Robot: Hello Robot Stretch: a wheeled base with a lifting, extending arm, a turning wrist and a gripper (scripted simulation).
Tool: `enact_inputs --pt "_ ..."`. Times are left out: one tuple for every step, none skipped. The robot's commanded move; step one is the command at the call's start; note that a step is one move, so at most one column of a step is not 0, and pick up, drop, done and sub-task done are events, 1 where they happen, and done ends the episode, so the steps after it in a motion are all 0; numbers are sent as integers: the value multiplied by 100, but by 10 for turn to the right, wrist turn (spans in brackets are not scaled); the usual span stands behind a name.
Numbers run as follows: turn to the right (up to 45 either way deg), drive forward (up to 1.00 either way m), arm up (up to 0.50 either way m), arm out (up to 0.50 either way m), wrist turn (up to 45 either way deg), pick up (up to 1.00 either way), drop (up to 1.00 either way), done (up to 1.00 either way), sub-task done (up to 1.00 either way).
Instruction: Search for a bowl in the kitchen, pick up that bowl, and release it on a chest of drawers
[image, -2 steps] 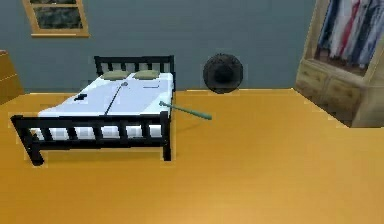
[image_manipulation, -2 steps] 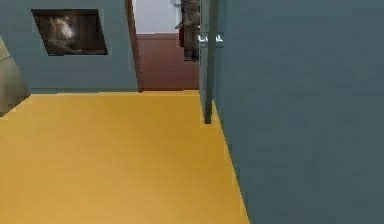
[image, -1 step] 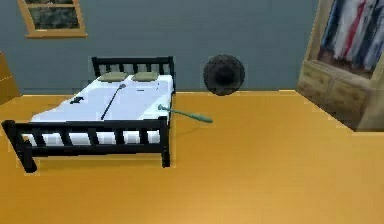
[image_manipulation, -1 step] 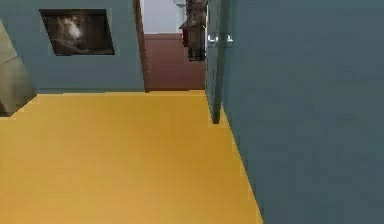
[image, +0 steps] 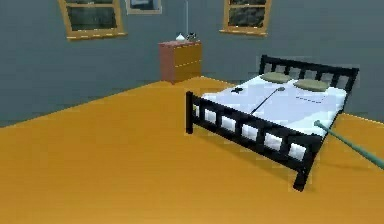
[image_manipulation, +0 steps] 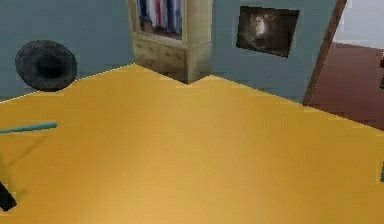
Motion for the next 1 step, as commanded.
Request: enact_inputs --pt "-300 0 0 0 0 0 0 0 0"
